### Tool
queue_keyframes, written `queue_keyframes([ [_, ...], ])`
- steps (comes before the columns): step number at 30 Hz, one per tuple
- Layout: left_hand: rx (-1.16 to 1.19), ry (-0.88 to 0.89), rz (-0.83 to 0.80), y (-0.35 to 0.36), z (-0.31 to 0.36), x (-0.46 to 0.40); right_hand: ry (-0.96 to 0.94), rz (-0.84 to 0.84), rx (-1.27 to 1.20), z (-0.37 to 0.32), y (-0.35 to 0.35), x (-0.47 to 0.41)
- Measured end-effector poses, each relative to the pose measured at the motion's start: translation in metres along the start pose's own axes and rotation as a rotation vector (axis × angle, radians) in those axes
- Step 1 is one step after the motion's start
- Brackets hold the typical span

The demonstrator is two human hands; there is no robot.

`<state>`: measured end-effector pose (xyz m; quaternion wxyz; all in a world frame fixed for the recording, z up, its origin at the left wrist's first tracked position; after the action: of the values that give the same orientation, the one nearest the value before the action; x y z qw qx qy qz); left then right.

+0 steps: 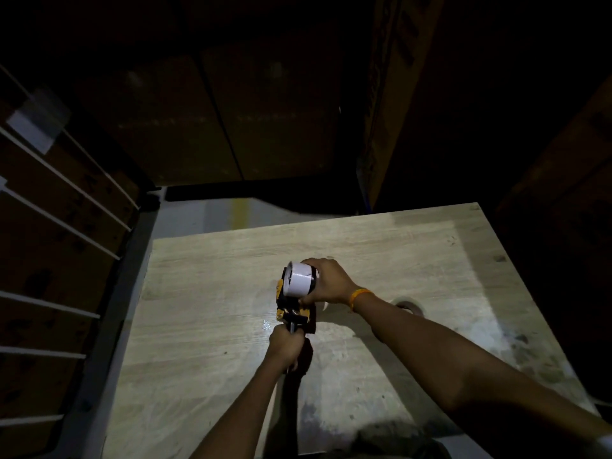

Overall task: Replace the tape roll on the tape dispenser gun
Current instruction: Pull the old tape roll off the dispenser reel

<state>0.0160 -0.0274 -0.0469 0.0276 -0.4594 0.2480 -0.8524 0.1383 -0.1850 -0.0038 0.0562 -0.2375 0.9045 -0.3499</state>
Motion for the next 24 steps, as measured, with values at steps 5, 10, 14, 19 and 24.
queue_keyframes([
  [5, 0.035, -0.038, 0.051, 0.012, 0.009, 0.008, -0.032, -0.013, 0.150, -0.005, 0.000, -0.007],
  [10, 0.013, -0.064, 0.014, 0.011, 0.012, 0.008, -0.057, 0.022, 0.157, -0.005, -0.001, -0.005],
  [14, 0.018, -0.080, -0.002, 0.010, 0.013, 0.007, -0.077, 0.028, 0.108, -0.004, 0.002, -0.008],
  [19, 0.022, -0.081, 0.018, 0.015, 0.010, 0.006, -0.080, -0.026, 0.128, -0.011, -0.004, -0.013],
  [24, -0.009, -0.050, 0.024, 0.013, 0.011, 0.005, -0.047, -0.047, 0.267, -0.010, -0.011, -0.015],
])
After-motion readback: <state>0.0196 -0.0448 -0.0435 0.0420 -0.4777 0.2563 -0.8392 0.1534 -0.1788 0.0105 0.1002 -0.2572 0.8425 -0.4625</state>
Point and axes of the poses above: each hand's wrist, its own x-axis away from the middle knuckle, its own y-axis out of the palm, z = x × y, the point moved 1 cm from there along -x, towards the middle knuckle, and after that the axes turned 8 degrees about -y, right-handed, at the moved point
